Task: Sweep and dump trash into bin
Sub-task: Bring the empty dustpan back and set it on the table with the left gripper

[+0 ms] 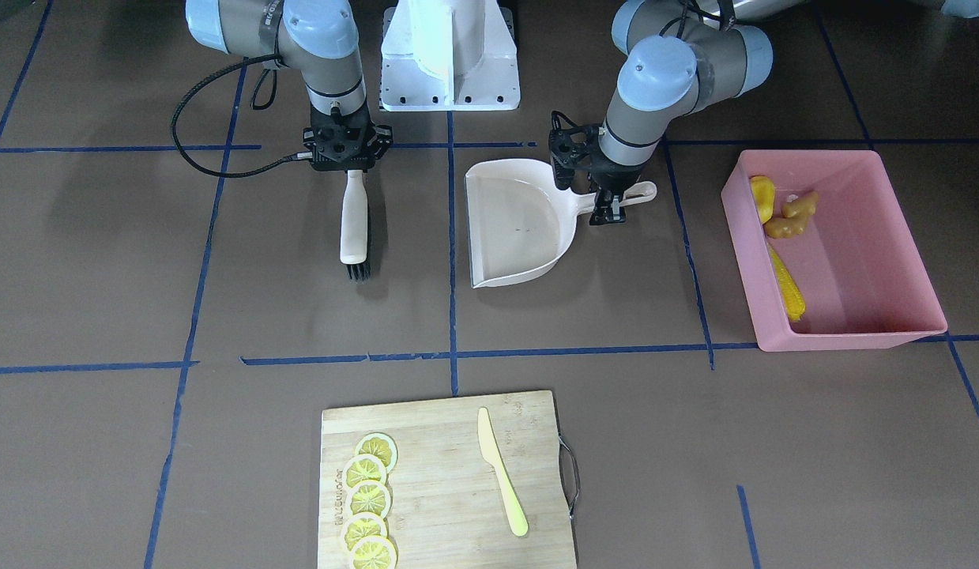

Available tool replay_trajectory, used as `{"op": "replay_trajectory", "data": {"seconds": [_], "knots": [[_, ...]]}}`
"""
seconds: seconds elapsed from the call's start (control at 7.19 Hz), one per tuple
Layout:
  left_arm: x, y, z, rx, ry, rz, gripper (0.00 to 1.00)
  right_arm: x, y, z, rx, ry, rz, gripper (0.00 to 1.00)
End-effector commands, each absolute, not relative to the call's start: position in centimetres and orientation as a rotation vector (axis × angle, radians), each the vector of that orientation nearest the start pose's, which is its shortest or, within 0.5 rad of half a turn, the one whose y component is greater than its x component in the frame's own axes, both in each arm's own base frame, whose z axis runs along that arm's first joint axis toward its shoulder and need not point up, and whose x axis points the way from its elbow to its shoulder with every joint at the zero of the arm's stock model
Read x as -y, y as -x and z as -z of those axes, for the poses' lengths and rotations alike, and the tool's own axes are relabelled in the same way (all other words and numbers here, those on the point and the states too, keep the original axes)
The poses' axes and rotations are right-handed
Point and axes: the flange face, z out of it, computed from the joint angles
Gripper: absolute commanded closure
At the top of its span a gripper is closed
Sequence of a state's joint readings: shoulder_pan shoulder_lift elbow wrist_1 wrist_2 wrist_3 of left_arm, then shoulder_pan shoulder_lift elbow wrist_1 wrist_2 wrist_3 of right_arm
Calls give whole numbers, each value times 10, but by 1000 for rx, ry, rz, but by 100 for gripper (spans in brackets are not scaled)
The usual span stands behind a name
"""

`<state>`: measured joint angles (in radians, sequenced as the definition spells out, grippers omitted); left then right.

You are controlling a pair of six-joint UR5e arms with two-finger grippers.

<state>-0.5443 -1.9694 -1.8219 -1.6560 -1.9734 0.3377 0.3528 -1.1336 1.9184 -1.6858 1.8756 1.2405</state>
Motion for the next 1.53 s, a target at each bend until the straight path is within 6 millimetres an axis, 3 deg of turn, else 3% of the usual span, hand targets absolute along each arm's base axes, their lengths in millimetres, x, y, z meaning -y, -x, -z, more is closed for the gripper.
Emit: {"op": "replay_trajectory", "data": {"seconds": [0.0,0.28,0.42,0.69,0.83,1.11,1.39], "knots": [[392,-486,-315,-662,-605,-1431,94,302,522,-283,725,55,79,100],[391,-500,-311,-638,-616,-1437,91,302,522,-283,725,55,79,100],[392,-501,-312,-636,-617,-1441,77,302,522,-283,725,55,79,100],[392,-501,-313,-629,-619,-1442,11,302,522,-283,725,55,77,100],[391,-497,-307,-634,-636,-1441,3,303,522,-283,724,54,77,100],[396,-487,-298,-635,-660,-1425,1,303,522,-283,724,54,75,100],[397,-448,-274,-639,-714,-1396,1,303,522,-283,724,54,74,100]]}}
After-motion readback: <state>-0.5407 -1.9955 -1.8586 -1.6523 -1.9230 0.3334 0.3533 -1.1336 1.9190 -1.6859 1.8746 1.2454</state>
